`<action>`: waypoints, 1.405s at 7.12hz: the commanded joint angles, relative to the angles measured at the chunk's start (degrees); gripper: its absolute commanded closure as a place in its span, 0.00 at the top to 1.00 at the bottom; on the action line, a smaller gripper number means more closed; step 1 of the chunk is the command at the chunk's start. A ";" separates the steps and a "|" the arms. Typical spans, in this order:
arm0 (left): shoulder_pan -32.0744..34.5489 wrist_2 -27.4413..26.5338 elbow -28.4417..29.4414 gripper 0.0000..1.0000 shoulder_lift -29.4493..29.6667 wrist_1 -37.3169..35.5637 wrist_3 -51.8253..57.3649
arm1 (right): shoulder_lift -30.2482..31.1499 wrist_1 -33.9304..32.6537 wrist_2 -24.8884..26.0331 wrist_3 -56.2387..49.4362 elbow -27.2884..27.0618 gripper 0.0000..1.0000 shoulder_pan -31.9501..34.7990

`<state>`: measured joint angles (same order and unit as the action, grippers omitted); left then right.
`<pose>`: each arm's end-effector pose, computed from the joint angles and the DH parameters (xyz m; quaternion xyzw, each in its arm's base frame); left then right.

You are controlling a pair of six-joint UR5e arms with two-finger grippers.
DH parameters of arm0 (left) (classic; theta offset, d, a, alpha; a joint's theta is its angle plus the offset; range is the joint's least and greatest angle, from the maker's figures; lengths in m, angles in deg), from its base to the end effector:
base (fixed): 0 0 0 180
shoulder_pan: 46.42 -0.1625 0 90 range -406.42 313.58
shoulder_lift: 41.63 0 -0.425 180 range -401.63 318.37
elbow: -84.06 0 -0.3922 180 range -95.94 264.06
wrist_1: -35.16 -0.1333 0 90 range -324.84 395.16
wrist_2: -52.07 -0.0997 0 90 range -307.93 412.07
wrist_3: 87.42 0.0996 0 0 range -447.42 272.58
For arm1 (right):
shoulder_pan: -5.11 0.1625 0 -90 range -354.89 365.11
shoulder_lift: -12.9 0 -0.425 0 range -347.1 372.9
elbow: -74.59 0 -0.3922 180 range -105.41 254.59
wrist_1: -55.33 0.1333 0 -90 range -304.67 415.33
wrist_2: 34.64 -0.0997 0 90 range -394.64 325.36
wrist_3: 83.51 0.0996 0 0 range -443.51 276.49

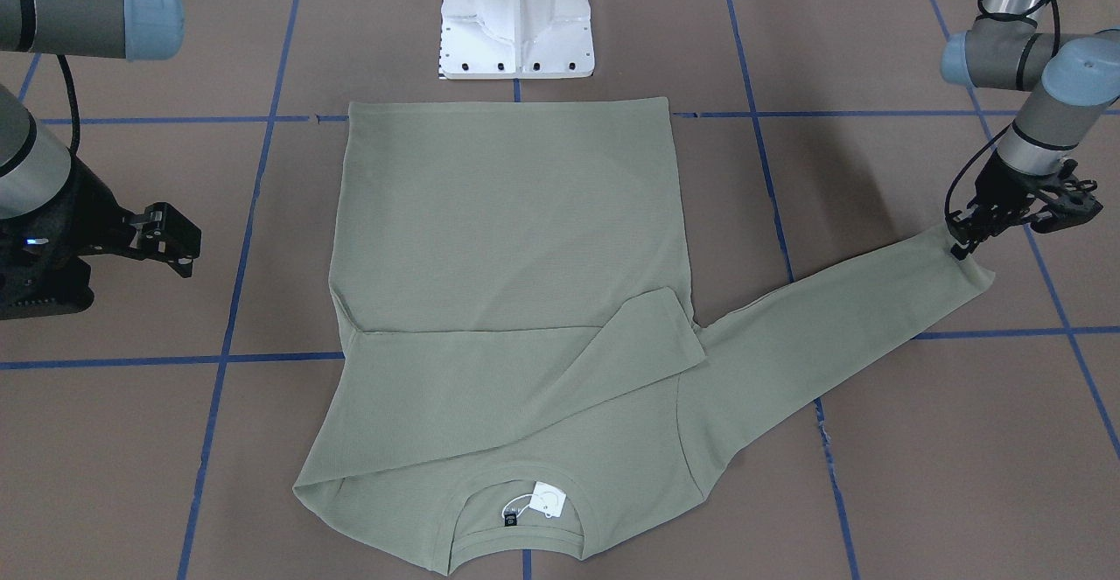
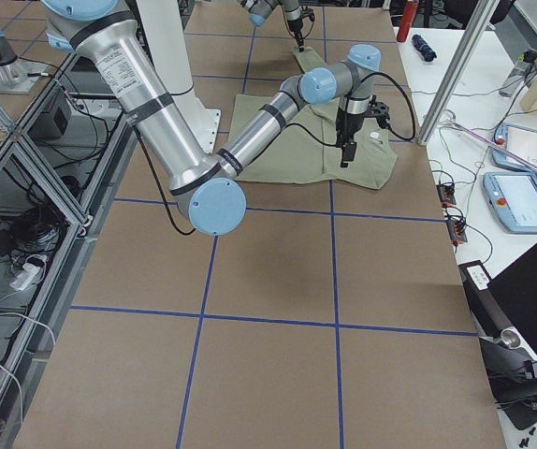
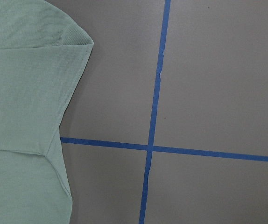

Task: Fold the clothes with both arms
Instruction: 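Lower the left gripper to the other sleeve cuff and grasp it, then carry the sleeve with the left gripper across the shirt body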

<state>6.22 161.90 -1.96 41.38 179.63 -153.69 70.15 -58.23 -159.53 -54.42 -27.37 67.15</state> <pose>0.2062 -0.4341 0.6583 0.1000 0.3858 -0.1666 0.9019 -0.2285 -0.5932 0.2842 0.0131 -0.3425 -0.0458 0.9383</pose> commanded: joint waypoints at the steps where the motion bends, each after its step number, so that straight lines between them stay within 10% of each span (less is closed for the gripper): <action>1: 0.27 0.91 -3.87 0.00 -0.30 -0.59 -0.18 | 0.85 0.00 -0.09 -0.09 -0.61 1.00 0.10; 5: 0.88 3.29 -14.61 0.00 13.52 -26.18 -0.18 | 15.05 0.79 0.35 -1.23 -11.75 1.00 0.28; 10: 0.36 4.60 -7.19 0.00 49.10 -46.92 -11.81 | 31.96 13.62 -0.61 -4.31 -13.71 1.00 2.39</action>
<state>6.83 165.81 -13.28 81.85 134.01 -159.90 100.16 -46.44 -159.63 -58.83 -41.38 69.44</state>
